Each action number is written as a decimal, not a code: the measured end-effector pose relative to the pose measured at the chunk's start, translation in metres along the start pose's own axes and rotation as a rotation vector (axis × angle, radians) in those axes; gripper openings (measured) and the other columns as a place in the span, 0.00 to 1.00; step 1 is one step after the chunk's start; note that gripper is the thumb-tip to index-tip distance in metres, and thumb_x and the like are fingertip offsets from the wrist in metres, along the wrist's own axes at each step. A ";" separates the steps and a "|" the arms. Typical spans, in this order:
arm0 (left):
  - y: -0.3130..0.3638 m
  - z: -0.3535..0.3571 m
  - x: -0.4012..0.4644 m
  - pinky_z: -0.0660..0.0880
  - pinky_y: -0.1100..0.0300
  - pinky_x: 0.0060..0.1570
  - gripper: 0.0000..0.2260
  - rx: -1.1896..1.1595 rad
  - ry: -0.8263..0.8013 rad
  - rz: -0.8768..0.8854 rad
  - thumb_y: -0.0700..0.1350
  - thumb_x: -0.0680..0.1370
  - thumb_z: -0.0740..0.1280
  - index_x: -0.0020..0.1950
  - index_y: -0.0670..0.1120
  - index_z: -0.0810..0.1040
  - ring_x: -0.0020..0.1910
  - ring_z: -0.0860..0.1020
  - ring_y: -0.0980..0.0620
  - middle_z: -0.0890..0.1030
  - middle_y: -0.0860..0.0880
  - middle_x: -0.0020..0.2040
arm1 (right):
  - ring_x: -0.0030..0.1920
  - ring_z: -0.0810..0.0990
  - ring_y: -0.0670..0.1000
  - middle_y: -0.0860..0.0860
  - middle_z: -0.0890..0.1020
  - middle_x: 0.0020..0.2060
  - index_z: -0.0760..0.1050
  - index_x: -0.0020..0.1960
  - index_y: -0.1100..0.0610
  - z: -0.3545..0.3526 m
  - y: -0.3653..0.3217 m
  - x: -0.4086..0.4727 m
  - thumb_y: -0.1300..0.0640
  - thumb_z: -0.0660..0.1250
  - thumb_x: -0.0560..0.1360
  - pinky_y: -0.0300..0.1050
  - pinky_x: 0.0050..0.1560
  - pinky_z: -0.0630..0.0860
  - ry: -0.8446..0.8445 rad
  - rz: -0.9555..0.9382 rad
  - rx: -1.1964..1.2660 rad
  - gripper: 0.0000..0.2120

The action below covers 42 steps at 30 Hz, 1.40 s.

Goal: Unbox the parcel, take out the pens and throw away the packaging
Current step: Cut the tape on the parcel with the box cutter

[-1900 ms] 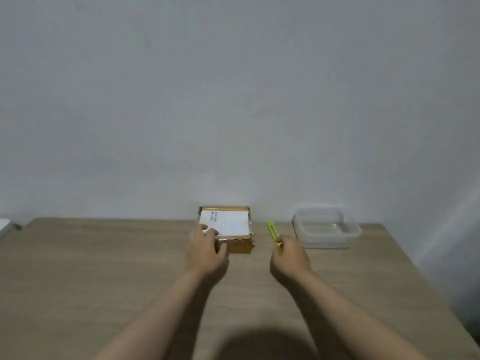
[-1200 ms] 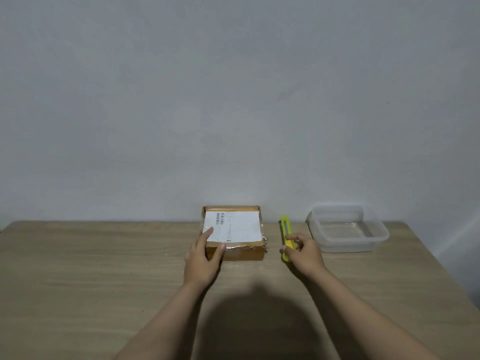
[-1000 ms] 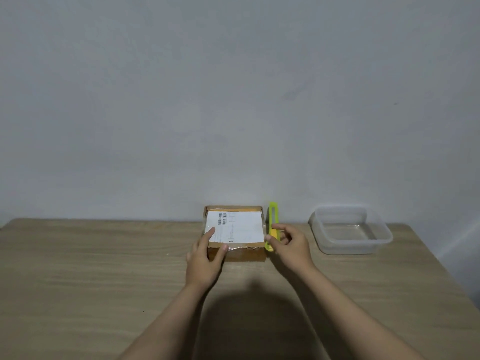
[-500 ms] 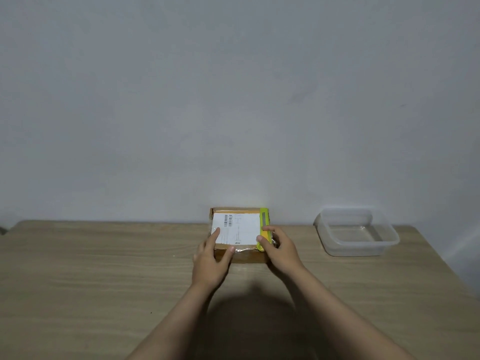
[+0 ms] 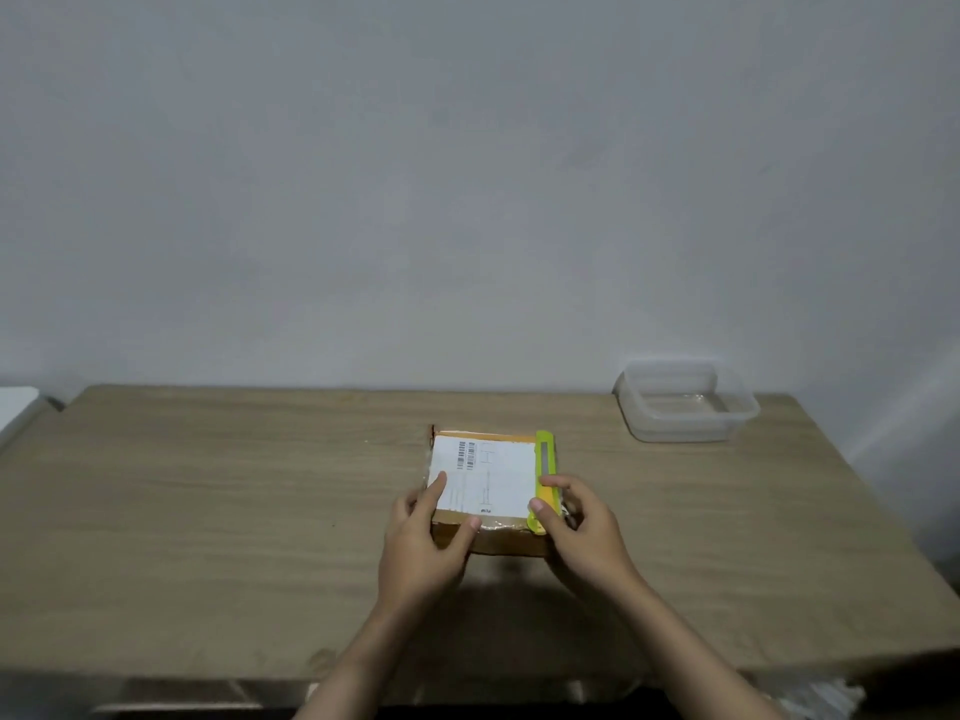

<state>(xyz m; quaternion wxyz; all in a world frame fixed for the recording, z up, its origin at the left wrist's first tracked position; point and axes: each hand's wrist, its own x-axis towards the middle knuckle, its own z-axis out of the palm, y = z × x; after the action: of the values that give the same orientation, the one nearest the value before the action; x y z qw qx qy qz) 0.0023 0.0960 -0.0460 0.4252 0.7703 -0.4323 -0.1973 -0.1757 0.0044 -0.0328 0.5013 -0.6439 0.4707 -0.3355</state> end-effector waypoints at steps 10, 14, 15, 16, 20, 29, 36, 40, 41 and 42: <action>-0.012 -0.005 -0.070 0.67 0.64 0.53 0.28 -0.089 -0.006 -0.060 0.55 0.71 0.72 0.70 0.55 0.69 0.59 0.72 0.56 0.69 0.53 0.60 | 0.33 0.78 0.36 0.52 0.82 0.42 0.78 0.49 0.51 -0.014 0.008 -0.055 0.67 0.67 0.74 0.28 0.36 0.73 0.075 0.066 -0.025 0.12; -0.013 -0.007 -0.070 0.66 0.64 0.54 0.28 -0.076 -0.011 -0.042 0.55 0.71 0.72 0.69 0.54 0.69 0.60 0.72 0.53 0.70 0.51 0.60 | 0.34 0.83 0.43 0.54 0.84 0.38 0.80 0.51 0.57 -0.026 -0.002 -0.059 0.70 0.65 0.74 0.30 0.35 0.76 0.195 0.089 0.000 0.11; -0.013 -0.007 -0.070 0.67 0.63 0.54 0.28 -0.075 -0.017 -0.042 0.55 0.71 0.72 0.69 0.54 0.69 0.60 0.72 0.53 0.70 0.50 0.61 | 0.32 0.83 0.43 0.54 0.83 0.37 0.79 0.51 0.59 -0.028 -0.005 -0.062 0.71 0.64 0.74 0.31 0.32 0.76 0.199 0.101 0.055 0.11; -0.013 -0.007 -0.070 0.67 0.63 0.55 0.28 -0.072 -0.021 -0.044 0.56 0.71 0.71 0.69 0.55 0.69 0.61 0.72 0.52 0.69 0.50 0.61 | 0.30 0.83 0.43 0.55 0.83 0.36 0.78 0.52 0.59 -0.029 -0.008 -0.066 0.71 0.64 0.75 0.33 0.29 0.77 0.206 0.104 0.081 0.11; -0.014 -0.007 -0.071 0.67 0.62 0.55 0.28 -0.055 -0.025 -0.030 0.56 0.71 0.71 0.69 0.55 0.69 0.60 0.73 0.51 0.70 0.48 0.62 | 0.28 0.83 0.48 0.54 0.83 0.37 0.78 0.52 0.55 -0.033 -0.014 -0.081 0.67 0.67 0.74 0.39 0.24 0.78 0.265 0.096 0.058 0.10; -0.015 -0.016 -0.056 0.69 0.61 0.53 0.28 0.019 -0.124 -0.003 0.57 0.69 0.72 0.66 0.54 0.69 0.59 0.72 0.50 0.69 0.49 0.59 | 0.31 0.85 0.54 0.59 0.81 0.35 0.74 0.48 0.56 -0.033 -0.020 -0.087 0.64 0.65 0.76 0.45 0.25 0.78 0.255 0.173 0.062 0.05; -0.024 -0.023 -0.030 0.65 0.56 0.68 0.38 -0.035 -0.268 0.036 0.60 0.61 0.75 0.69 0.55 0.68 0.65 0.69 0.52 0.71 0.49 0.66 | 0.28 0.83 0.55 0.59 0.81 0.32 0.70 0.49 0.58 -0.039 -0.019 -0.078 0.68 0.64 0.74 0.42 0.24 0.76 0.126 0.262 0.026 0.08; -0.032 -0.015 -0.035 0.67 0.48 0.68 0.37 -0.124 -0.186 0.030 0.63 0.58 0.74 0.66 0.57 0.71 0.65 0.70 0.52 0.73 0.53 0.65 | 0.23 0.79 0.51 0.59 0.83 0.38 0.71 0.53 0.51 -0.042 -0.022 -0.074 0.66 0.62 0.72 0.42 0.22 0.74 -0.011 0.285 -0.123 0.14; -0.032 -0.013 -0.036 0.67 0.48 0.67 0.37 -0.141 -0.168 0.029 0.62 0.58 0.74 0.65 0.57 0.71 0.65 0.70 0.52 0.74 0.54 0.64 | 0.24 0.78 0.51 0.59 0.84 0.40 0.72 0.53 0.50 -0.044 -0.021 -0.073 0.65 0.62 0.71 0.43 0.24 0.75 0.002 0.257 -0.175 0.14; -0.032 -0.012 -0.036 0.68 0.48 0.67 0.36 -0.156 -0.153 0.025 0.62 0.58 0.74 0.65 0.57 0.72 0.64 0.71 0.53 0.74 0.54 0.63 | 0.25 0.78 0.51 0.59 0.84 0.40 0.73 0.52 0.49 -0.046 -0.020 -0.071 0.64 0.63 0.70 0.45 0.27 0.76 0.035 0.220 -0.229 0.14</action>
<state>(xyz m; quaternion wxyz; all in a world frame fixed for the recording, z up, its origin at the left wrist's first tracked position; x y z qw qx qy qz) 0.0062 0.1403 -0.0679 0.4518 0.7121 -0.4566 -0.2833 -0.2353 0.0572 0.0013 0.4500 -0.6356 0.5820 -0.2339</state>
